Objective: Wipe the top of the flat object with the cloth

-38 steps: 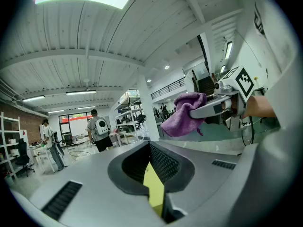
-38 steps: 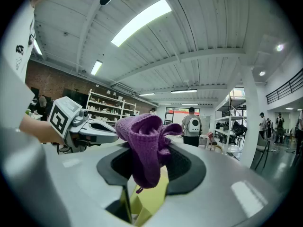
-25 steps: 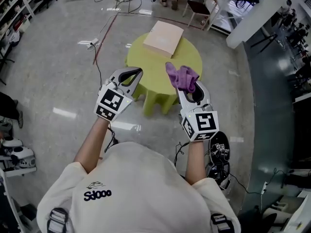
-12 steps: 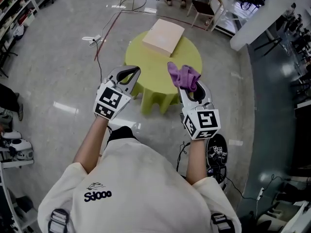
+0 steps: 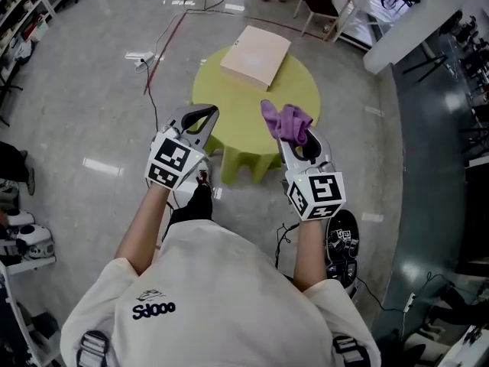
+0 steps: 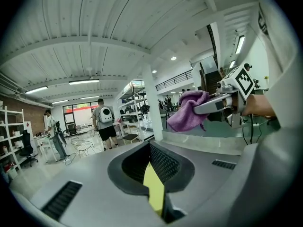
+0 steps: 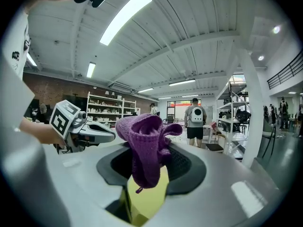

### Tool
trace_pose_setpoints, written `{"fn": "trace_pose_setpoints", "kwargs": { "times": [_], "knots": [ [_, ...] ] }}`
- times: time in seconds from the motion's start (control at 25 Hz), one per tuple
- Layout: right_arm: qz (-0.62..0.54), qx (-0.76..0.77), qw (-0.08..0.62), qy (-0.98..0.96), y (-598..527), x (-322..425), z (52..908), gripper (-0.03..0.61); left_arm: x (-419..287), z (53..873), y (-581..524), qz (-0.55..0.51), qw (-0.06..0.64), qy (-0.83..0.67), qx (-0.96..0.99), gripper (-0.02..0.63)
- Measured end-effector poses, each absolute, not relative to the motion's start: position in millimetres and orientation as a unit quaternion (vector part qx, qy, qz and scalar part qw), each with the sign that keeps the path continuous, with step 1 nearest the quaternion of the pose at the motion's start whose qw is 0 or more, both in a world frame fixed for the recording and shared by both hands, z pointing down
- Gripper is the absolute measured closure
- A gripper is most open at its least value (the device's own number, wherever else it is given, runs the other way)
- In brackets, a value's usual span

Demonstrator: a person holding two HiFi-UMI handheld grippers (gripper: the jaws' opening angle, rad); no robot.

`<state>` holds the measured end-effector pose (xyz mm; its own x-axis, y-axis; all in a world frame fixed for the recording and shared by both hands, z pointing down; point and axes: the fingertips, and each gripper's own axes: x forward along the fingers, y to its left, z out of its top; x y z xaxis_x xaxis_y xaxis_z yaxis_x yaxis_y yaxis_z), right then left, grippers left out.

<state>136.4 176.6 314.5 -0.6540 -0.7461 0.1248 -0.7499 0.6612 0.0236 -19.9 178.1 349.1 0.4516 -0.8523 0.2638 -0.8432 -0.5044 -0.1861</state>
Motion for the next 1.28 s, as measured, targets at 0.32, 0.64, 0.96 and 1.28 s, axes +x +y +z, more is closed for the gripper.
{"fn": "trace_pose_setpoints", "kwargs": {
  "times": [0.32,0.64,0.96,1.28],
  "knots": [
    [0.014,0.425,0.076,-0.902,91.9,104.8,319.5,0.41,-51.9,359.1,85.1,-0.166,0.014,0.484,-0.859,0.608],
    [0.014,0.453,0.078,-0.888,-4.1,79.5,311.7,0.41,-81.3,355.2,-20.9,-0.171,0.022,0.463,-0.87,0.608],
    [0.041,0.483,0.092,-0.87,-95.7,66.6,324.3,0.41,-114.1,361.9,-108.6,-0.171,0.014,0.454,-0.874,0.609],
    [0.092,0.505,0.119,-0.85,-160.9,105.6,368.6,0.408,-107.9,398.1,-154.6,-0.178,-0.022,0.453,-0.874,0.608]
  ]
}}
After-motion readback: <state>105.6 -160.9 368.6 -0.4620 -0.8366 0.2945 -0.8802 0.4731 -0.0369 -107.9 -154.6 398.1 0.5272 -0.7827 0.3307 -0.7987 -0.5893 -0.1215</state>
